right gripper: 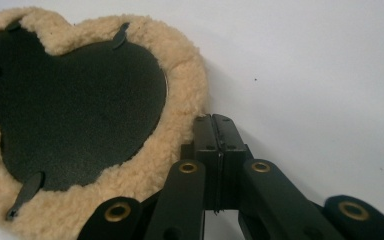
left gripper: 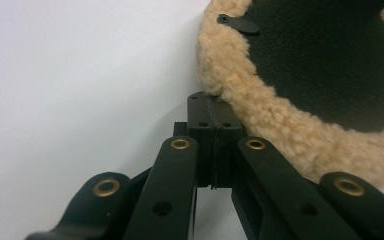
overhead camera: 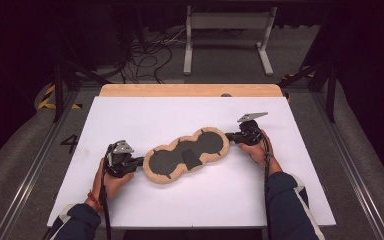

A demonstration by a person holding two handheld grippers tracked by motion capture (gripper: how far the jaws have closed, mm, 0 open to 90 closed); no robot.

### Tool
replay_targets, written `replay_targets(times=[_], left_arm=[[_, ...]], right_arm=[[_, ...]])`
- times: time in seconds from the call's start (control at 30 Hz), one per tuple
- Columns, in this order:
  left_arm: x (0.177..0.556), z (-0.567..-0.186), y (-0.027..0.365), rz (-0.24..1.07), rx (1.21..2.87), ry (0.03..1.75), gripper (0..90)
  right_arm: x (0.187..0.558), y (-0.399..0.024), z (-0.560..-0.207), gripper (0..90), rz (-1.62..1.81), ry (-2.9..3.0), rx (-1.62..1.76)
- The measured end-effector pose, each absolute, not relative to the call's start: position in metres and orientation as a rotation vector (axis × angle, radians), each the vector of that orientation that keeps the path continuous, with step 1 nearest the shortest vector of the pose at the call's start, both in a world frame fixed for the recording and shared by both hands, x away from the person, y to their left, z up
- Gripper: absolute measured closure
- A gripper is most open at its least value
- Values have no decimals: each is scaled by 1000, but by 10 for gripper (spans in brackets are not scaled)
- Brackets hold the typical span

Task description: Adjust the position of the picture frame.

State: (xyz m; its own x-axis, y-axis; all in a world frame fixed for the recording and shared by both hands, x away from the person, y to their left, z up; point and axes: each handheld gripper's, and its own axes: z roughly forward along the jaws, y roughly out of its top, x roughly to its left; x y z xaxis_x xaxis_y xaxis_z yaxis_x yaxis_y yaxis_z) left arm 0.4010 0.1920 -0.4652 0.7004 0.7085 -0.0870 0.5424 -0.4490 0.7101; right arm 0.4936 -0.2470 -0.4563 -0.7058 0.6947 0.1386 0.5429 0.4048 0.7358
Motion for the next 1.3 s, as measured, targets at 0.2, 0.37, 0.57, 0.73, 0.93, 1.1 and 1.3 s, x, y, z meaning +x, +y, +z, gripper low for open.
replay_targets(times=[0.2,0.37,0.57,0.73,0.93,1.1,1.3], left_arm=[[409,-465,190,255,2159,934,898],[410,-465,189,267,2178,912,899],[410,-464,188,292,2190,898,898],[411,-465,187,290,2173,902,897],[414,-464,179,305,2185,904,898],[416,-465,178,298,2182,896,898],[417,-465,179,295,2183,887,899]], right_arm=[[481,-250,-455,900,1136,2482,1021],[470,-256,-454,900,1131,2504,991],[462,-256,-452,900,1093,2523,1003],[474,-245,-446,900,972,2422,1085],[496,-239,-450,900,1010,2385,1119],[495,-244,-450,900,1028,2439,1083],[484,-250,-450,900,1038,2485,1024]])
